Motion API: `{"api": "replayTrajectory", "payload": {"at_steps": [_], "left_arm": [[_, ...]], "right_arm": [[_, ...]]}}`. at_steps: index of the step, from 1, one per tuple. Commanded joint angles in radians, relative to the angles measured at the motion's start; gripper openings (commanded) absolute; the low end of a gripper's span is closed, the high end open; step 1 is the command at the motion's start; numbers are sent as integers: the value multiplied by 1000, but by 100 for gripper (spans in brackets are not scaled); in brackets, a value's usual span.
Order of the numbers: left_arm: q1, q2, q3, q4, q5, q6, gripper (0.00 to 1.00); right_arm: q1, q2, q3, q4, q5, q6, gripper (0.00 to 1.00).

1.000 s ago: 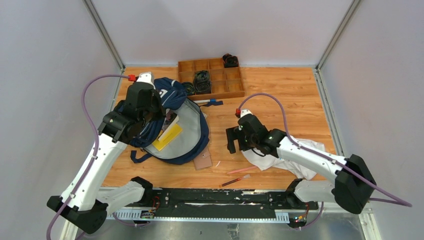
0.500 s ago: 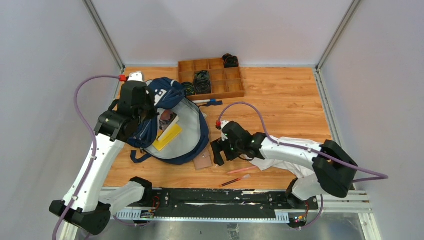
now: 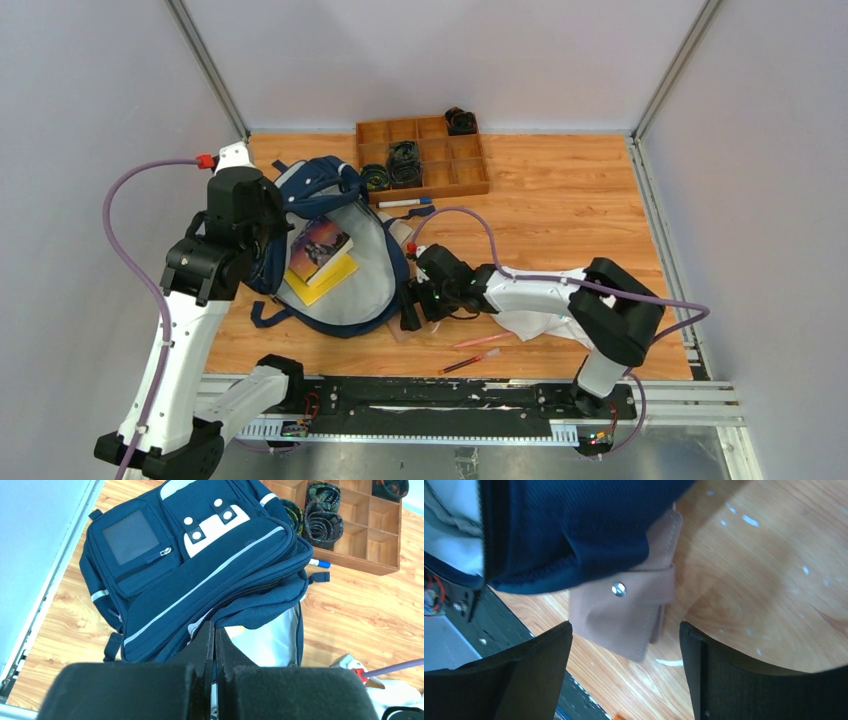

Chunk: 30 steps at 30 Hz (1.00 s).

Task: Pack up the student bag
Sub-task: Move the personal item to the center of the board.

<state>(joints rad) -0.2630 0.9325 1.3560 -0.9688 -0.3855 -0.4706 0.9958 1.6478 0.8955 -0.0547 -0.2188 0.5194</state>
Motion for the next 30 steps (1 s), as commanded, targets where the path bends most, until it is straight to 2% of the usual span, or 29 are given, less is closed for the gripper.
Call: {"api": "replayTrajectory", "payload": {"at_steps": [1,4,6,8,10,14,19,30], "left_arm": [[14,-20,14,48,-24,1,0],[14,-22,-6,58,-4,-4,0],[14,-19,-12,63,7,-3,0],[15,-16,-15,60,8,1,0],[15,-15,-15,62,6,3,0],[14,-17,-28,65,-1,2,0],[15,-22,-15,62,-33,27,0],[15,-3,142,22,-139,102,0]], "right_arm": [[22,78,7,47,-7,85,79],[17,116,18,82,-13,111,68],[17,116,23,70,1,122,54],[16,106,16,60,29,131,34],[15,98,16,17,61,133,2],[12,70,-12,-11,139,141,0],[-21,-41,-105,-23,236,144,0],[-220,-301,-290,-92,311,94,0]]}}
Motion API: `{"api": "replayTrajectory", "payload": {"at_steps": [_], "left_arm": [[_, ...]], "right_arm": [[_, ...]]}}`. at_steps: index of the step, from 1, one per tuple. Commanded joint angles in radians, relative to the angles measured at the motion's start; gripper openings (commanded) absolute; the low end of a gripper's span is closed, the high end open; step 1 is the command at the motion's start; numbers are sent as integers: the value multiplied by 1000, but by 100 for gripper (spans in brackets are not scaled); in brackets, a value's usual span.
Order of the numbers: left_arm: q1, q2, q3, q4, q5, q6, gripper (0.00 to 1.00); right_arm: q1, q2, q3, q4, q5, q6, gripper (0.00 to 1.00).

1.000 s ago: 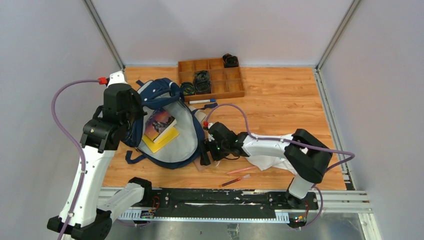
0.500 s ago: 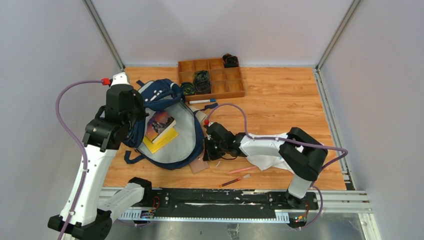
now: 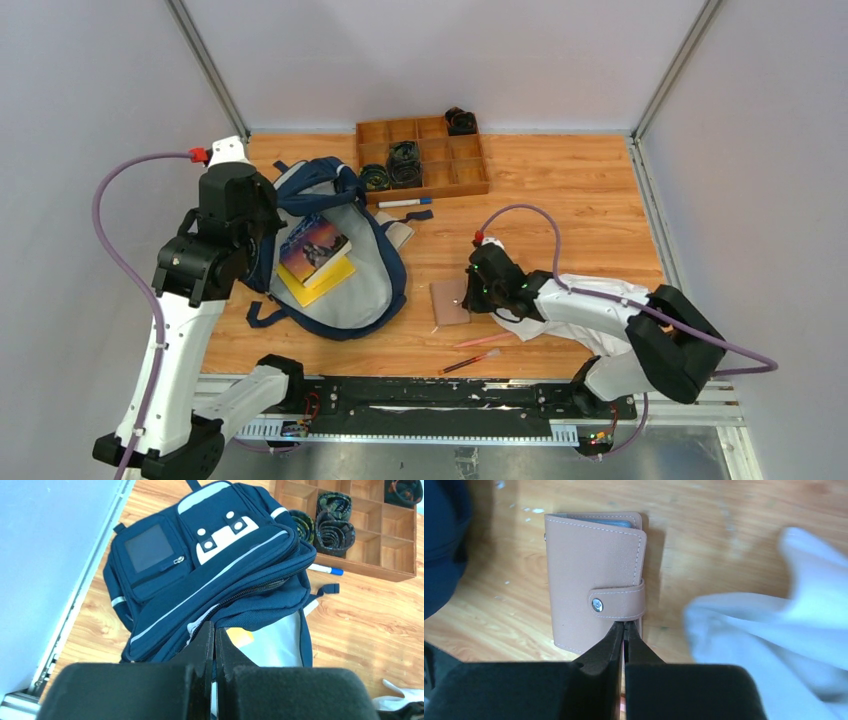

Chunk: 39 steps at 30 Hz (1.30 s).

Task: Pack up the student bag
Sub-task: Move the personal item to the center of the board.

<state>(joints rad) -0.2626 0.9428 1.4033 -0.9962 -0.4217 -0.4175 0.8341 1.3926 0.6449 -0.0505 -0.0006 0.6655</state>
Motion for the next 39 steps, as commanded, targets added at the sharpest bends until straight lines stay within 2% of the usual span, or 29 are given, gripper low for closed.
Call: {"api": "replayTrajectory", "payload": {"at_steps": [1,5,7,9,10,11,12,13,14,15,16,18,19,22,24,26,30,33,36,39], "left_arm": [[14,-12,102,50,-103,53,0],[14,-13,92,54,-22,59,0],[14,-29,12,104,161,98,0],[14,-50,-126,179,449,126,0],[14,-50,-182,198,544,125,6],[14,-45,-232,206,613,120,22],[14,-37,-271,208,662,115,43],[14,-28,-300,207,698,115,58],[14,-22,-323,206,720,123,71],[14,-19,-337,206,721,133,79],[14,-18,-345,205,697,145,82],[14,-13,-343,206,621,153,87],[14,-8,-340,212,586,156,85],[14,32,-333,228,527,174,72],[6,75,-332,229,511,183,68],[-44,106,-337,228,450,194,68],[-225,158,-357,234,218,147,86],[-400,221,-369,234,31,64,89],[-506,267,-398,224,-166,-5,84],[-549,276,-430,230,-197,-57,73]], "right_arm": [[-79,-56,-40,-98,87,-70,0],[-100,-66,-22,-88,61,-114,0],[-100,-61,-7,-77,51,-142,0],[-102,-53,0,-51,40,-157,0],[-107,-46,7,-45,30,-162,0],[-114,-38,14,-45,19,-165,0],[-122,-29,21,-45,-1,-163,0],[-130,-22,25,-42,-33,-163,0],[-137,-16,29,-37,-58,-164,0],[-140,-13,31,-32,-72,-162,4],[-140,-11,30,-22,-85,-163,17],[-140,-9,25,0,-108,-166,33],[-141,-6,27,6,-117,-168,39],[-141,16,35,23,-158,-168,51],[-142,39,40,38,-196,-161,59],[-142,61,42,42,-225,-146,62],[-142,89,26,92,-252,-118,63],[-141,105,31,90,-254,-115,63],[-142,105,36,82,-250,-114,63],[-141,96,35,79,-246,-113,63]]}}
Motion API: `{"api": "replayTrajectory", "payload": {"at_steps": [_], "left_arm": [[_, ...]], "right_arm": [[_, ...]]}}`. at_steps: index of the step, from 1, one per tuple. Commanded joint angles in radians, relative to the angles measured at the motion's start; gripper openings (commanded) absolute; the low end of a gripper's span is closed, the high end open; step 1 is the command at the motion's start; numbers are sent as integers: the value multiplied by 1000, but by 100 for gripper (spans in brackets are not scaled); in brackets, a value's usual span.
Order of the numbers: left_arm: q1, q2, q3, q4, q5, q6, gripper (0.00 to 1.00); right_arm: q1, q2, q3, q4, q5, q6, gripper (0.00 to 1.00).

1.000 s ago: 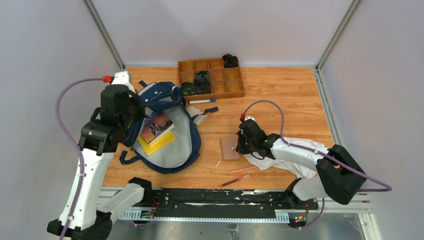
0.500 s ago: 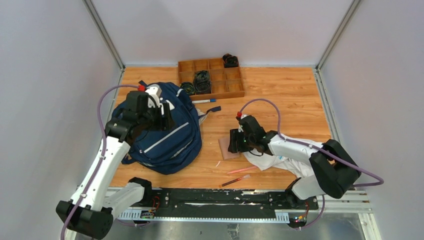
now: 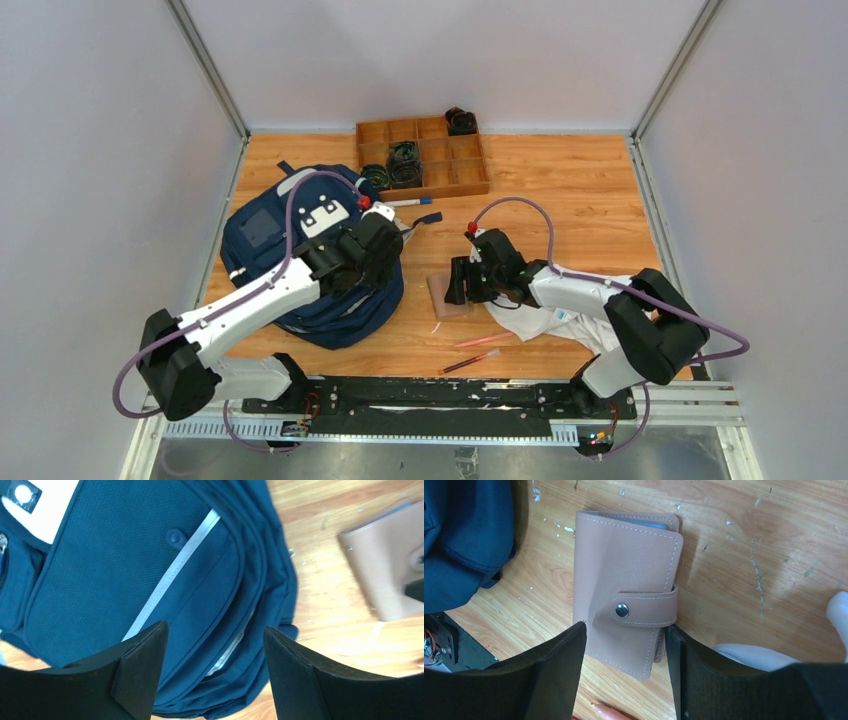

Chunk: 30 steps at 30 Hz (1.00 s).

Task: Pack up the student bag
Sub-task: Move the personal item to the center of the board, then pick up the personal item from the center of the board.

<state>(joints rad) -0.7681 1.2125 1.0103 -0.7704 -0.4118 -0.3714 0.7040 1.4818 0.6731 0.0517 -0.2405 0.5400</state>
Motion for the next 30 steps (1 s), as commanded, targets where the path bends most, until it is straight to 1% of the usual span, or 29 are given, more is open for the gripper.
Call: {"api": "replayTrajectory", "payload": {"at_steps": [1,2,3,6,7,10,14,20,22,24,26,28,30], "left_arm": [[-59,9,-42,6,-211,-118,69],[-78,15,-45,8,-224,-135,62],[-106,27,-44,8,-247,-152,59],[-191,80,-33,1,-358,-221,50],[-203,107,-28,-5,-385,-243,48],[-217,187,-6,-21,-415,-258,47],[-234,279,9,-41,-492,-292,49],[-236,391,45,-45,-550,-294,46],[-236,421,60,-71,-589,-317,45],[-237,446,80,-100,-621,-335,41],[-236,461,93,-106,-624,-321,42],[-238,465,99,-107,-610,-310,53],[-239,453,99,-103,-582,-305,60]], "right_arm": [[-12,5,7,-24,-5,11,63],[-11,6,8,-23,-5,9,63],[-12,9,10,-25,-6,8,63],[-12,25,15,-24,-11,6,63],[-12,29,17,-23,-13,8,63],[-12,30,19,-21,-17,15,63],[-12,18,12,-25,-10,15,63],[-11,15,8,-28,-4,17,63],[-12,15,9,-31,-3,20,62],[-12,13,10,-35,-2,22,62],[-12,8,10,-37,-2,22,62],[-12,2,9,-43,2,22,62],[-11,-5,4,-44,6,22,62]]}}
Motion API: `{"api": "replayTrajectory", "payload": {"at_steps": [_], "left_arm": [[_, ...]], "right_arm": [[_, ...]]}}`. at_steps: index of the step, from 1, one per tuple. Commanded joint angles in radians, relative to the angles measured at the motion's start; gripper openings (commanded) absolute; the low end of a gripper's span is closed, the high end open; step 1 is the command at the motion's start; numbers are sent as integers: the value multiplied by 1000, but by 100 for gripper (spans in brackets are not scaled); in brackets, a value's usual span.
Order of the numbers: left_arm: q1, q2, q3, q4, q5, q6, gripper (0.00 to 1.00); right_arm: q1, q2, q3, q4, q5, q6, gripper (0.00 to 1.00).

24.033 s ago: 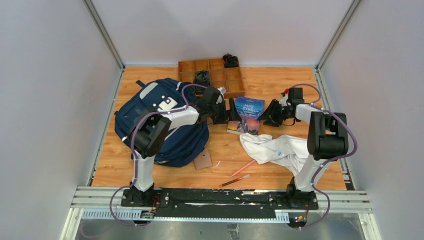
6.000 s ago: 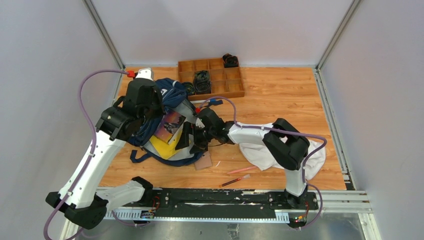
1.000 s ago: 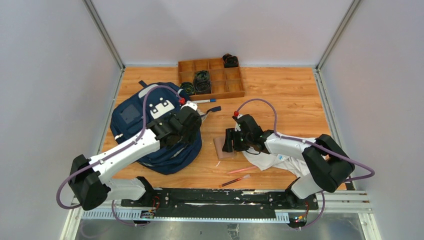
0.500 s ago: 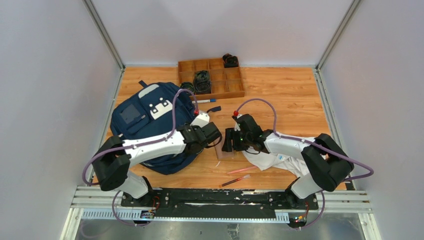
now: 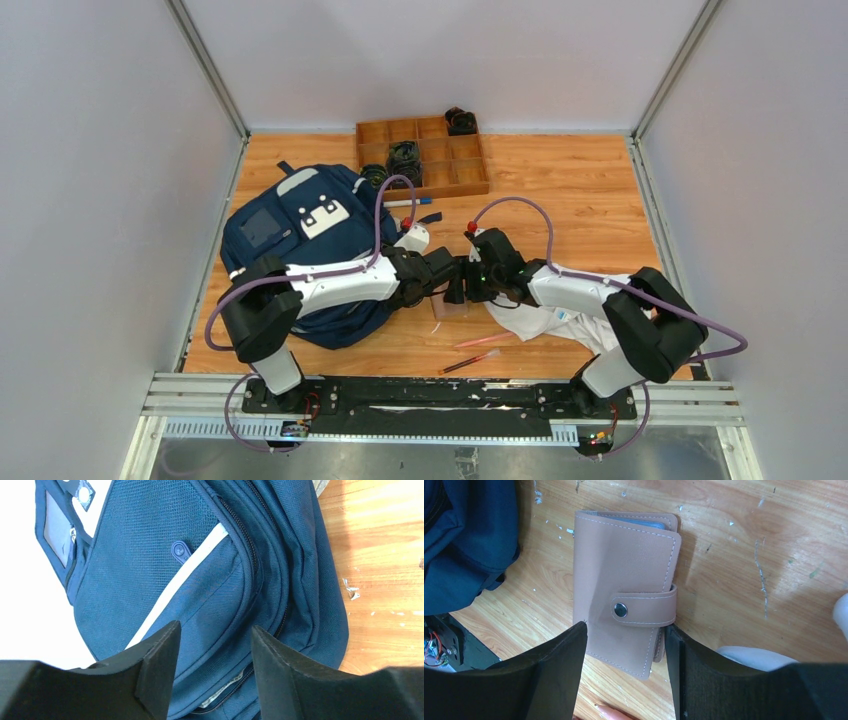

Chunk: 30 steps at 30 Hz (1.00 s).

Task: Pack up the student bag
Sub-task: Pick up the personal item from the center of the board.

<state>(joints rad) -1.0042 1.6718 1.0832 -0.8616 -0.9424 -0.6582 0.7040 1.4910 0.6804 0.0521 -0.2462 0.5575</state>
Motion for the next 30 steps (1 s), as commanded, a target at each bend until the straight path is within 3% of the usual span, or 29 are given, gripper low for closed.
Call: {"api": "replayTrajectory", "payload": {"at_steps": [1,4,8,11,18,27,30], "left_arm": [[-3,-11,25,-12,-44,-16,61],[-4,-7,17,-14,-28,-1,59],[-16,-52,6,-11,57,15,68],[-20,-114,-13,14,111,23,69],[-20,-51,-11,10,45,31,65],[-19,35,-8,9,30,23,67],[-16,68,-12,-12,-30,-13,62]], "right_arm": [[-12,-15,-5,-46,13,4,62],[-11,-15,-7,-46,11,6,62],[-11,-18,-6,-47,8,3,62],[-11,-18,-7,-48,8,2,62],[-12,-12,-8,-36,-3,8,62],[-12,-52,-39,-46,21,10,62],[-12,-54,-42,-46,22,12,62]]}}
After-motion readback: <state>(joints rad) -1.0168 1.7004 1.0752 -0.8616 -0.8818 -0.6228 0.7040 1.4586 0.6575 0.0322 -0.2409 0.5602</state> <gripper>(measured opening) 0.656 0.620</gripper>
